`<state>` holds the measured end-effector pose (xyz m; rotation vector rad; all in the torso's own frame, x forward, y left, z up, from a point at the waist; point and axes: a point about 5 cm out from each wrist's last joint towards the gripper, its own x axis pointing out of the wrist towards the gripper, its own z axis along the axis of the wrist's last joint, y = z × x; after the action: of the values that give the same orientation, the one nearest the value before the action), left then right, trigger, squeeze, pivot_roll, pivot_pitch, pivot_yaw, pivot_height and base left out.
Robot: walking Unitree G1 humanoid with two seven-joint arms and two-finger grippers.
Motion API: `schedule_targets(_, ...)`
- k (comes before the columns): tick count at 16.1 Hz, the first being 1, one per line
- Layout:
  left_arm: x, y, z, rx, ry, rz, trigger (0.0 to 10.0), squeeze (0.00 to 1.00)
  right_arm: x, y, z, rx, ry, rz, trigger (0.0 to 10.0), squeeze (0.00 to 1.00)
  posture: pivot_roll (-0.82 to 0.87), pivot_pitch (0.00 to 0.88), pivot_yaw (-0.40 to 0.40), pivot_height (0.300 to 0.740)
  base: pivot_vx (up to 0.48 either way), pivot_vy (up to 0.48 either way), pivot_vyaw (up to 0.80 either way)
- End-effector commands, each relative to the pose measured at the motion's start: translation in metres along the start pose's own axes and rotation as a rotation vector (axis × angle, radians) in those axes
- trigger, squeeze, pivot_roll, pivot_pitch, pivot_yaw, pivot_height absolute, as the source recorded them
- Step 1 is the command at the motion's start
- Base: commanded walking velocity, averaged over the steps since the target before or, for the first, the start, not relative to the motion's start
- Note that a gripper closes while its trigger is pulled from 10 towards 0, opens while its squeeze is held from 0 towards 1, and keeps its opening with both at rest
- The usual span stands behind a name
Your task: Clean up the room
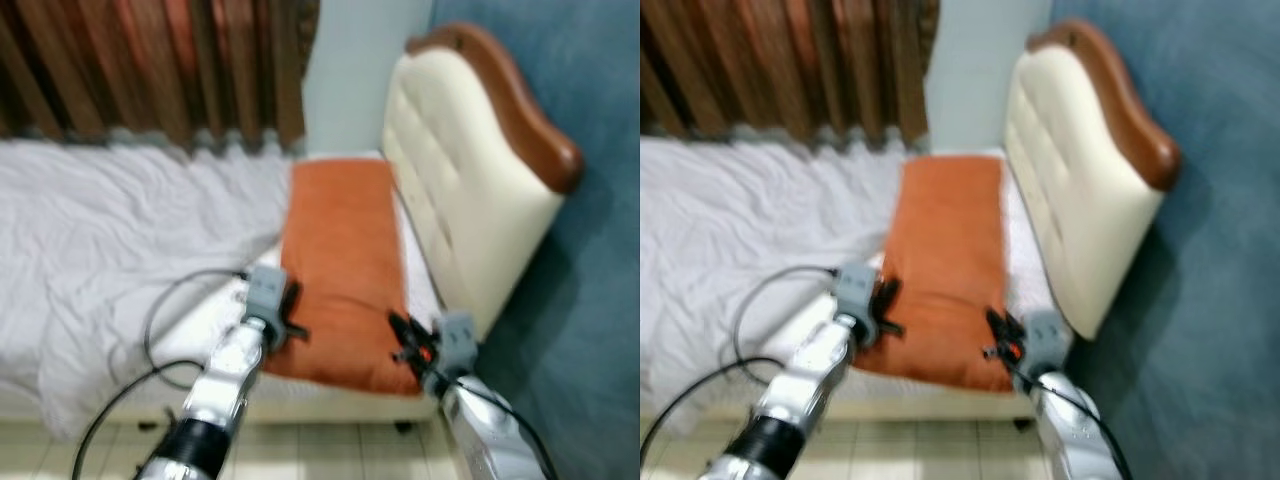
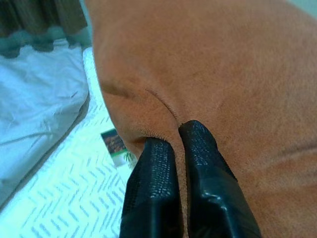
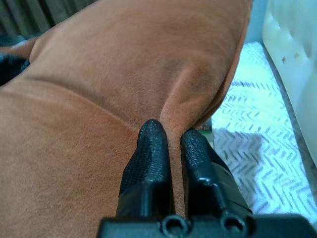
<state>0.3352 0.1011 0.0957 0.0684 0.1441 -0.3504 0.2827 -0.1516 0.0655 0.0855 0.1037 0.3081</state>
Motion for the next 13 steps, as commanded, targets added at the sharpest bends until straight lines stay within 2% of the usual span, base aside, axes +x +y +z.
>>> schedule_targets(1, -0.0045, 0.0375, 0.0142, 0.046, -0.045, 0.134, 10.0, 0.00, -0.0028, -0.0184, 0.0120, -0.006, -0.050, -0.080, 10.0, 0.00, -0.05, 0.000, -0.037, 0.740, 0.465, 0.000, 0.00)
schedule_targets(13, -0.0044, 0.0375, 0.0131, 0.068, -0.034, 0.116, 10.0, 0.00, -0.0030, -0.0154, 0.0086, 0.001, -0.041, -0.069, 10.0, 0.00, -0.05, 0.000, -0.034, 0.740, 0.469, 0.000, 0.00)
